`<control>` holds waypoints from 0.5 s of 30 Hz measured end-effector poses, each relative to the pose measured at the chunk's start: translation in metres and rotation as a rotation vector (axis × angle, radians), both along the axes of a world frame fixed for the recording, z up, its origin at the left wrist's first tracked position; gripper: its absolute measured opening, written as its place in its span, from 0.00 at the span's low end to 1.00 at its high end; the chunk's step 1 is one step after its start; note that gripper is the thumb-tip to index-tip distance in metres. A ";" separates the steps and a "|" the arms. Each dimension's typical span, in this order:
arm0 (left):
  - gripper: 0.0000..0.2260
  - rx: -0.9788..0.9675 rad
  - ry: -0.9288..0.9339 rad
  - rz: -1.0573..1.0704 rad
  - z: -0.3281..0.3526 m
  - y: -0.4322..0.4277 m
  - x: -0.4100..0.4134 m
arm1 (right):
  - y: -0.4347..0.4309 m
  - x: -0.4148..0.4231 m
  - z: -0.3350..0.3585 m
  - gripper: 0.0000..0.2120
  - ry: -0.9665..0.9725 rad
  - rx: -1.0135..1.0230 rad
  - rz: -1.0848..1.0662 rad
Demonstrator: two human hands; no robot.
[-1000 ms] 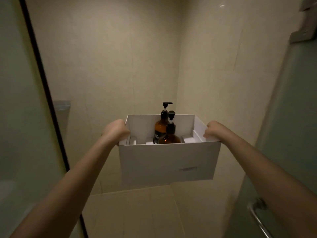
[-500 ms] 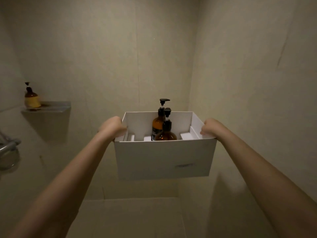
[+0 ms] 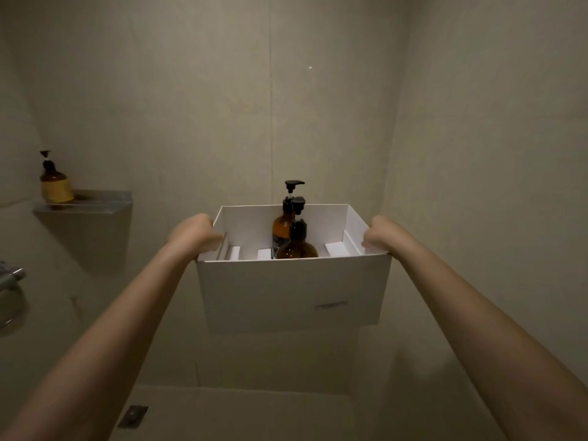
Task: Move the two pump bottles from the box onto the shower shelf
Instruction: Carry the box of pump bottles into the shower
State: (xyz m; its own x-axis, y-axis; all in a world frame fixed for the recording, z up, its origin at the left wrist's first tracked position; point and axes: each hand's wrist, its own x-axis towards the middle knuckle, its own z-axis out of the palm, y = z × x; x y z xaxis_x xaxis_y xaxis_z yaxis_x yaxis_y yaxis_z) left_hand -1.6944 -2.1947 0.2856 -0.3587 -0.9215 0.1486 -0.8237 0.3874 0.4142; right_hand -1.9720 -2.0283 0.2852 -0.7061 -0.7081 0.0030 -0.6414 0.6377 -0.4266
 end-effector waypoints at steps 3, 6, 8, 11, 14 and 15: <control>0.09 -0.014 -0.002 0.030 0.006 -0.036 -0.007 | -0.045 -0.014 0.006 0.15 -0.010 -0.023 0.037; 0.09 -0.035 0.002 0.058 0.014 -0.076 -0.011 | -0.093 -0.025 0.014 0.16 -0.005 -0.036 0.095; 0.09 -0.048 0.001 0.077 0.022 -0.103 -0.013 | -0.126 -0.031 0.020 0.16 0.008 -0.048 0.126; 0.09 -0.059 0.008 0.124 0.036 -0.139 -0.014 | -0.174 -0.038 0.032 0.16 0.008 -0.062 0.166; 0.08 -0.077 0.018 0.186 0.044 -0.169 -0.011 | -0.221 -0.042 0.039 0.16 -0.022 -0.075 0.211; 0.07 -0.074 0.020 0.207 0.045 -0.177 -0.009 | -0.236 -0.042 0.040 0.16 -0.028 -0.077 0.229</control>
